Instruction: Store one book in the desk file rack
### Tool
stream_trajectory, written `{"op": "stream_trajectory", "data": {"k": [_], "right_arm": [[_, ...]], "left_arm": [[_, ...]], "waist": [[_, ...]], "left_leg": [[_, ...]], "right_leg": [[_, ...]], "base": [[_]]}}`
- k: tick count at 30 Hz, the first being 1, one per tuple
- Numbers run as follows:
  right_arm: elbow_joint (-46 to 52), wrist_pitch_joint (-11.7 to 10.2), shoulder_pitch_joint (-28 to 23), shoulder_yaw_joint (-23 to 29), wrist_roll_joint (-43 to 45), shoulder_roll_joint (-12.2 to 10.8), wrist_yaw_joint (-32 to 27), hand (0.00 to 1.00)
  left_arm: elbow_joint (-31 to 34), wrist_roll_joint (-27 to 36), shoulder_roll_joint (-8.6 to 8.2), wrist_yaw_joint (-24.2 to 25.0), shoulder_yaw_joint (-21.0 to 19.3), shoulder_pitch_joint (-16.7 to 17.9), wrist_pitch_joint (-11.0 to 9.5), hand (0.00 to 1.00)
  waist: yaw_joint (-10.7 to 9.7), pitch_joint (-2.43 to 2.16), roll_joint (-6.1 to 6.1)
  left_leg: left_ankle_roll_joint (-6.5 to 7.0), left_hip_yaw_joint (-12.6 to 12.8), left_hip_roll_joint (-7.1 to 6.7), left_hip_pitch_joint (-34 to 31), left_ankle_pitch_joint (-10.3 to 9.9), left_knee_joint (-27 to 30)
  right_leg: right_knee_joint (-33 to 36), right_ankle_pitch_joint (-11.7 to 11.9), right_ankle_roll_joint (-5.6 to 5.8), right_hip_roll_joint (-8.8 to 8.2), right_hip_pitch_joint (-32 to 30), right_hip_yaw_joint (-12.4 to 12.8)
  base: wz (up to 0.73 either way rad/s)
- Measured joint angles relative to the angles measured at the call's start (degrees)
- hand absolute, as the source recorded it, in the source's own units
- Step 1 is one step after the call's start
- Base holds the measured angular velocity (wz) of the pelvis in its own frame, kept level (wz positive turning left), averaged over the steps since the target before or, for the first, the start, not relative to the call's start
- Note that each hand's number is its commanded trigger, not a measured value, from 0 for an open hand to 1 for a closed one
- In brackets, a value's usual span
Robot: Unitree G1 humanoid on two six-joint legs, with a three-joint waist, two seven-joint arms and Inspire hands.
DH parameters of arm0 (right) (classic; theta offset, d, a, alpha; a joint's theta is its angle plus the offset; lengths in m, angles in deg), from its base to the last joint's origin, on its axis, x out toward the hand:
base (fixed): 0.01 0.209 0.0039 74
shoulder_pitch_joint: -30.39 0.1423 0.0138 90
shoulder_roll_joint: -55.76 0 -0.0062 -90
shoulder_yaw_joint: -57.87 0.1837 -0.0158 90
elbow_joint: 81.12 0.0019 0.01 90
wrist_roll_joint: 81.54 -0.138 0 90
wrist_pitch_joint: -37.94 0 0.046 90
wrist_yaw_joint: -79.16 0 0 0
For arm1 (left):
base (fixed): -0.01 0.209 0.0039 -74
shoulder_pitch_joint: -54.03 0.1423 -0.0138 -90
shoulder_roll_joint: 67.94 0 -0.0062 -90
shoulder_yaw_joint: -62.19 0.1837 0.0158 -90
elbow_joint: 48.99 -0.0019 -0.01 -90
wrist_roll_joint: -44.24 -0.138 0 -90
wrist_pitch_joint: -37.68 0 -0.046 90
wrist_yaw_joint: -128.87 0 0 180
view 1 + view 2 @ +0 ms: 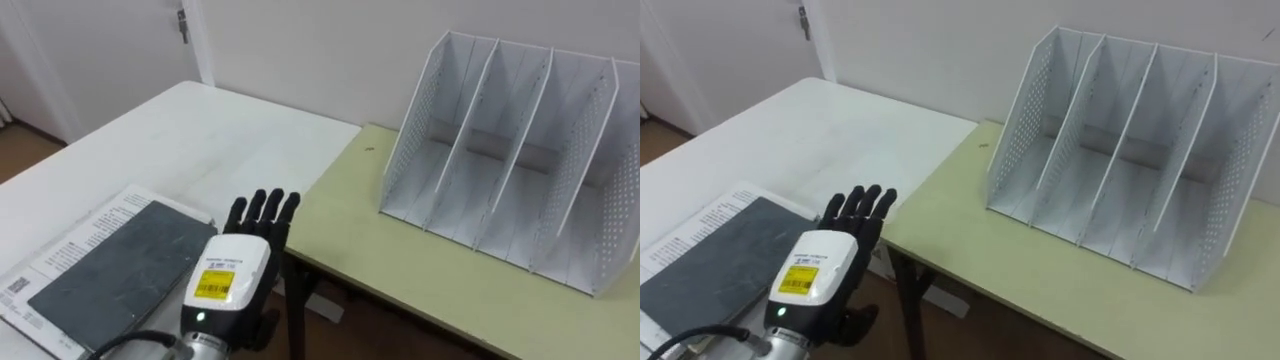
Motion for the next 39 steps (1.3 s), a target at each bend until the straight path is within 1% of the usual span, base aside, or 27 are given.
{"op": "stream_trajectory", "data": {"k": [2, 5, 6, 12, 17, 21, 24, 25, 30, 32, 33, 35, 39], "right_arm": [[0.1, -0.1, 0.1, 0.2, 0.0, 0.1, 0.0, 0.0], [0.2, -0.3, 0.1, 0.2, 0.0, 0.3, 0.0, 0.0], [0.2, -0.4, 0.1, 0.2, 0.0, 0.4, -0.1, 0.0], [0.2, -1.4, 0.4, 0.2, -0.5, 0.5, -0.2, 0.0], [0.2, -1.5, 0.5, 0.2, -1.0, 0.6, -1.2, 0.0], [0.1, -1.3, 0.4, 0.2, -1.5, 0.7, -1.4, 0.0], [-0.1, -1.3, 0.2, 0.1, -2.1, 1.0, -1.4, 0.0], [-0.2, -1.2, 0.1, 0.1, -2.2, 1.1, -1.4, 0.0], [-0.2, -1.3, -0.1, 0.1, -2.2, 1.7, -1.4, 0.0], [-0.1, -1.2, -0.5, 0.1, -2.2, 2.0, -1.4, 0.0], [-0.1, -1.2, -0.7, 0.0, -2.2, 2.1, -1.4, 0.0], [-0.1, -1.2, -1.0, 0.0, -2.2, 2.3, -1.2, 0.0], [0.2, -0.7, -1.0, 0.1, -1.9, 2.3, -1.1, 0.0]], "left_arm": [[0.0, -0.8, 0.04, -0.2, -1.4, 0.5, 0.0, 0.0], [0.0, -1.2, 0.32, -1.1, -1.8, 0.6, 0.1, 0.0], [0.0, -1.2, 0.32, -1.6, -1.8, 0.6, 0.1, 0.0], [0.0, -1.2, 0.39, -2.4, -1.9, 0.8, 0.1, 0.0], [0.0, -1.2, 0.39, -2.7, -1.9, 1.0, 0.0, 0.0], [-0.1, -1.1, 0.38, -3.3, -2.4, 2.9, 0.0, 0.0], [-0.1, -1.1, 0.38, -3.3, -3.3, 4.4, 0.1, 0.0], [-0.5, -1.1, 0.37, -3.3, -3.7, 4.4, 0.1, 0.0], [-2.0, -1.1, 0.24, -3.6, -6.7, 5.1, 1.6, 0.0], [-3.0, -1.1, -0.11, -3.7, -7.8, 5.1, 1.7, 0.0], [-3.7, -1.1, -0.58, -3.7, -8.4, 5.1, 2.3, 0.0], [-4.5, -1.1, -0.66, -3.7, -8.4, 5.2, 2.8, 0.0], [-5.1, -1.2, -0.78, -3.6, -8.7, 5.8, 3.8, 0.0]], "waist": [[0.4, -0.08, 0.04], [1.2, -0.14, 0.1], [1.3, -0.23, 0.1], [1.4, -0.28, -0.01], [1.6, -0.28, -0.02], [1.7, -0.27, -0.1], [2.7, -0.31, -0.03], [2.9, -0.31, -0.03], [3.3, -0.39, 0.19], [3.8, -0.42, 0.23], [4.0, -0.42, 0.24], [4.4, -0.4, 0.25], [4.6, -0.34, 0.29]], "left_leg": [[-0.06, -0.1, 0.0, 0.0, 0.0, 0.0], [-0.08, -0.2, 0.0, -0.1, 0.0, 0.0], [-0.09, -0.6, -0.04, -0.2, 0.1, 0.0], [-0.1, -1.5, -0.14, -0.2, 0.1, 0.5], [-0.1, -1.8, -0.15, -0.6, 0.1, 0.5], [-0.1, -2.5, -0.37, -1.1, 0.1, 0.9], [-0.09, -2.7, -0.5, -1.1, 0.1, 1.0], [-0.06, -2.9, -0.84, -1.1, 0.1, 1.0], [0.03, -3.1, -0.83, -1.1, 0.3, 1.0], [0.06, -3.1, -0.83, -1.1, 0.3, 1.0], [0.07, -3.1, -0.82, -1.0, 0.3, 1.0], [0.07, -3.1, -0.81, -1.0, 0.3, 1.0], [0.07, -3.1, -0.83, -1.1, 0.3, 1.0]], "right_leg": [[-0.1, 0.0, 0.0, 0.0, -0.3, 0.0], [-0.5, 0.1, 0.0, 0.01, -0.3, -0.2], [-0.9, 0.3, 0.01, 0.01, -0.1, -0.5], [-1.1, 0.3, -0.01, -0.09, 0.5, -1.6], [-1.0, 0.3, -0.01, -0.12, 0.7, -2.2], [-1.0, 0.3, -0.01, -0.27, 0.7, -2.8], [-1.1, 0.3, 0.02, -0.4, 0.6, -3.0], [-1.2, 0.3, 0.03, -0.44, 0.6, -3.2], [-1.1, 0.2, 0.11, -0.63, 0.7, -3.6], [-1.2, 0.2, 0.13, -0.65, 0.8, -3.6], [-1.2, 0.2, 0.14, -0.67, 0.8, -3.6], [-1.2, 0.2, 0.15, -0.68, 0.8, -3.5], [-1.2, 0.2, 0.16, -0.67, 0.8, -3.6]], "base": [[0.0], [0.02], [0.12], [0.09], [0.03], [0.08], [0.07], [0.09], [0.03], [0.0], [0.0], [0.0], [0.0]]}}
